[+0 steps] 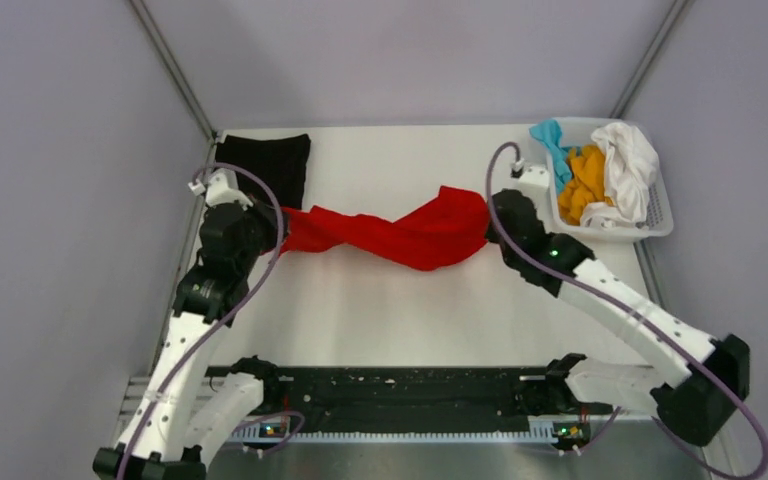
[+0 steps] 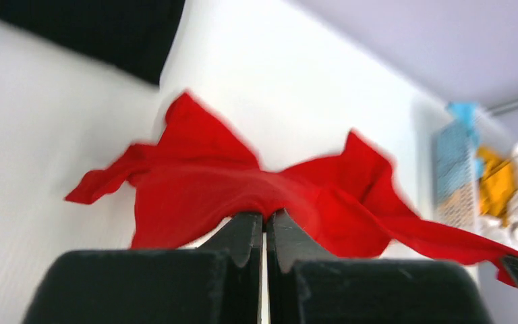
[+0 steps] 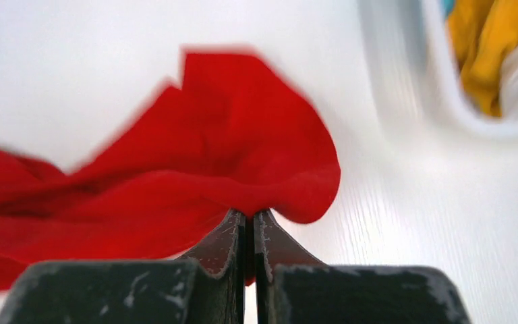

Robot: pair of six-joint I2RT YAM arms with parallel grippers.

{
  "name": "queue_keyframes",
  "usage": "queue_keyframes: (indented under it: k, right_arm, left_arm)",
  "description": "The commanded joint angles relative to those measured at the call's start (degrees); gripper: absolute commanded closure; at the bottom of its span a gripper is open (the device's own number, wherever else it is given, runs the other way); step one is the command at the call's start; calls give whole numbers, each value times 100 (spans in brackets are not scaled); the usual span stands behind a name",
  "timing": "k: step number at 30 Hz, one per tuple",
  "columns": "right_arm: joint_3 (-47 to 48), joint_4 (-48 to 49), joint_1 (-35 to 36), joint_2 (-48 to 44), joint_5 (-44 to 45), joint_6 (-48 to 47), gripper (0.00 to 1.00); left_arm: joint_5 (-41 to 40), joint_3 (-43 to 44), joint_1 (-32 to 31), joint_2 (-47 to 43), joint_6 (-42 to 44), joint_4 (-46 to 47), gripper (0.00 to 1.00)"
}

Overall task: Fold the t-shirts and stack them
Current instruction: Flatten out the tshirt

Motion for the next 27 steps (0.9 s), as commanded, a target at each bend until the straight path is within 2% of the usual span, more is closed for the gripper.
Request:
queue_keyframes:
  k: [1, 4, 8, 13, 17, 22, 27]
  right_arm:
    - [1144, 98, 11, -1076, 712, -874, 100]
    - [1886, 151, 22, -1506, 567, -1303, 100]
    - [2891, 152, 22, -1915, -362, -1708, 100]
    - [4115, -129, 22, -2003, -1271, -1903, 100]
    - [4934, -488, 24, -1879, -1666, -2005, 100]
    - [5395, -550, 24, -1708, -1546, -2195, 100]
    - [5525, -413, 23, -1209, -528, -2579, 100]
  left_arm:
    - [-668, 1031, -14, -519, 384, -115, 100]
    - [-654, 1621, -14, -888, 612, -137, 100]
    - [-399, 2407, -14, -1332, 896, -30, 100]
    - [184, 3363, -14, -1572, 1135, 19, 100]
    - [692, 3966, -14, -1517, 1217, 2, 100]
    - [763, 4365, -5, -1178, 1310, 2, 100]
    - [320, 4736, -5, -364, 1539, 118, 100]
